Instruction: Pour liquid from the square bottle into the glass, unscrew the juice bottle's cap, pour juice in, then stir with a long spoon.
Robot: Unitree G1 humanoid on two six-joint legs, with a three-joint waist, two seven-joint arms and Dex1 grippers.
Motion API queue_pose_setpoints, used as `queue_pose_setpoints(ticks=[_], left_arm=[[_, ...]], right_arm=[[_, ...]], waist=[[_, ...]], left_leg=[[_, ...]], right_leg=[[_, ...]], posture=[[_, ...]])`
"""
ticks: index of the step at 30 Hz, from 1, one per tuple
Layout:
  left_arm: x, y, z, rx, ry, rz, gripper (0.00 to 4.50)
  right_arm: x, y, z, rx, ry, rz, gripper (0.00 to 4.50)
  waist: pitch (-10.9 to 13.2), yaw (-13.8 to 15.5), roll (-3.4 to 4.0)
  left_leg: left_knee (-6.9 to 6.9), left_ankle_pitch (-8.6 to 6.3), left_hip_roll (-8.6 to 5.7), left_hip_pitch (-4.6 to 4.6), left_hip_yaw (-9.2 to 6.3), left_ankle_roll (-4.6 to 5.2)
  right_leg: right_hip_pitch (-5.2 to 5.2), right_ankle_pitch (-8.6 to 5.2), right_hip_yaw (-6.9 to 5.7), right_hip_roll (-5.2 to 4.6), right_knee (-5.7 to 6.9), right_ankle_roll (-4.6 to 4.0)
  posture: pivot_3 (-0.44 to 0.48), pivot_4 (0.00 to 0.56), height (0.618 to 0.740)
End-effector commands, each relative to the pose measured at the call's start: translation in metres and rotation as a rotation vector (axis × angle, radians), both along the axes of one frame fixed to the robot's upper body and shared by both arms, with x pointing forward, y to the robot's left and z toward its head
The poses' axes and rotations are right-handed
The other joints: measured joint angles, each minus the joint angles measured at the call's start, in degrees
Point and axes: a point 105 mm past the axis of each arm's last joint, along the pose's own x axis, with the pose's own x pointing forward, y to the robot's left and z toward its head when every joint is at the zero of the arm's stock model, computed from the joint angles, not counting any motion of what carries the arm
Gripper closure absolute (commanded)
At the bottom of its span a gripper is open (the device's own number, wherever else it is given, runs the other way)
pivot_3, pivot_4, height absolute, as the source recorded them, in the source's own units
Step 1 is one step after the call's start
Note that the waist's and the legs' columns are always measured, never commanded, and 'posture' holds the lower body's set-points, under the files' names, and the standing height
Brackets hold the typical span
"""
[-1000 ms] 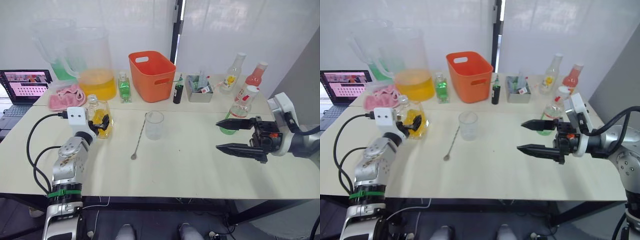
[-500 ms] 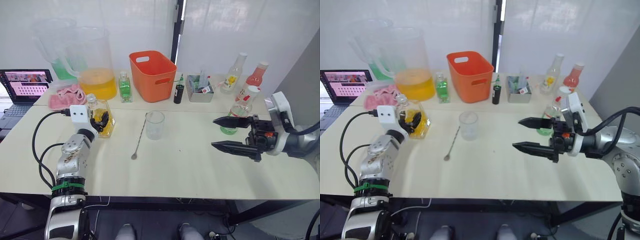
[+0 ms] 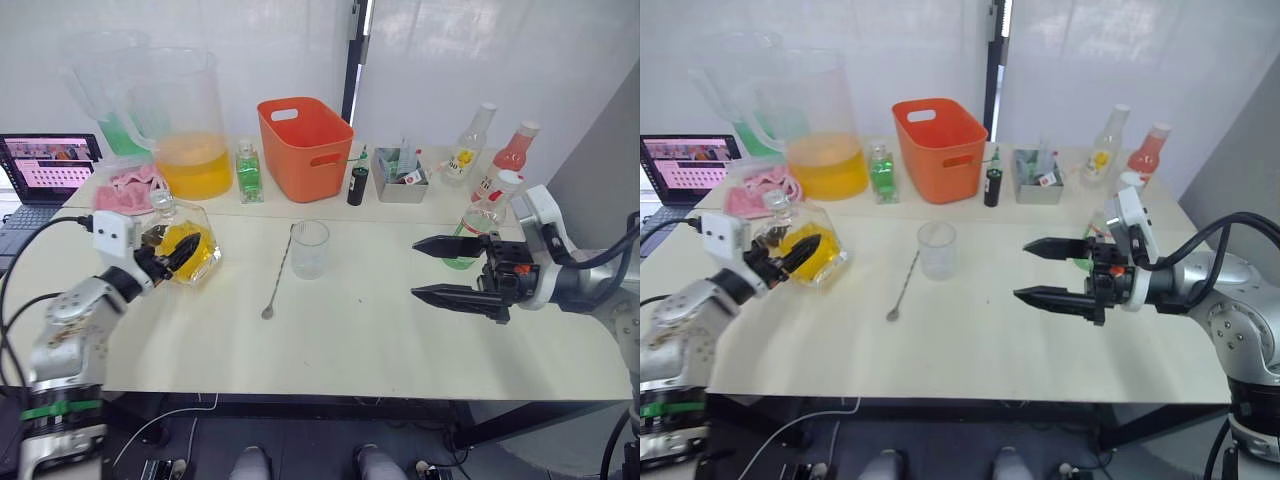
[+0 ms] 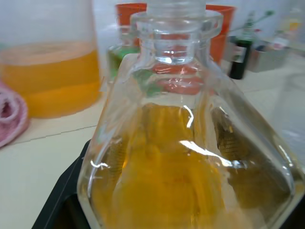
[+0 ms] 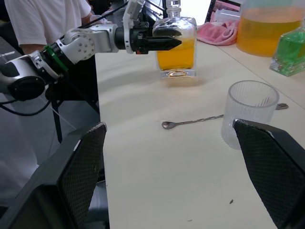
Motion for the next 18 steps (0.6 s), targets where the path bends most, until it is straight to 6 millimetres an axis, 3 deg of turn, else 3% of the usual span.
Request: queue_pose_setpoints(ticks=[1, 3, 6, 9, 18], left_arm=[[-0.026, -0.023, 0.050, 0.033, -0.153, -0.237, 1.64], [-0.035, -0.033, 0.052, 0.052, -0.125, -0.344, 1.64], [-0.055, -0.067, 0.052, 0.084, -0.043, -0.609, 1.64], [-0.064, -0.095, 0.047, 0.126, 0.004, -0.769, 1.64], [-0.054, -0.162, 0.031, 0.164, -0.034, -1.005, 1.64]], right_arm=[[-0.002, 0.001, 0.011, 0.018, -0.054, 0.018, 0.00], [-0.002, 0.001, 0.011, 0.020, -0.054, 0.019, 0.00], [-0.005, 0.002, 0.011, 0.028, -0.062, 0.008, 0.00], [-0.010, 0.000, 0.012, 0.031, -0.070, -0.013, 0.00], [-0.029, -0.006, 0.011, 0.039, -0.078, -0.122, 0.00]], waist=[[0.01, 0.19, 0.02], [0.01, 0.13, 0.02], [0.03, 0.15, 0.03], [0.05, 0.56, 0.07], [0.06, 1.23, 0.09]], left_leg=[[0.01, 0.00, 0.00, -0.03, 0.00, 0.00], [0.04, -0.03, 0.00, -0.03, 0.01, -0.04], [0.02, -0.01, 0.03, -0.05, 0.00, -0.01], [0.04, 0.01, 0.03, -0.10, -0.01, 0.02], [0.14, 0.14, 0.03, -0.07, -0.03, 0.22]], right_leg=[[-0.01, 0.01, -0.01, -0.01, -0.03, -0.02], [0.00, 0.02, -0.01, -0.01, -0.06, -0.03], [-0.02, 0.02, -0.02, 0.00, -0.07, -0.03], [-0.04, 0.01, -0.03, -0.01, -0.08, -0.02], [0.02, 0.02, -0.01, 0.05, 0.01, -0.01]], posture=[[0.000, 0.150, 0.717], [0.000, 0.150, 0.717], [0.000, 0.150, 0.717], [0.000, 0.150, 0.717], [0.000, 0.150, 0.717]])
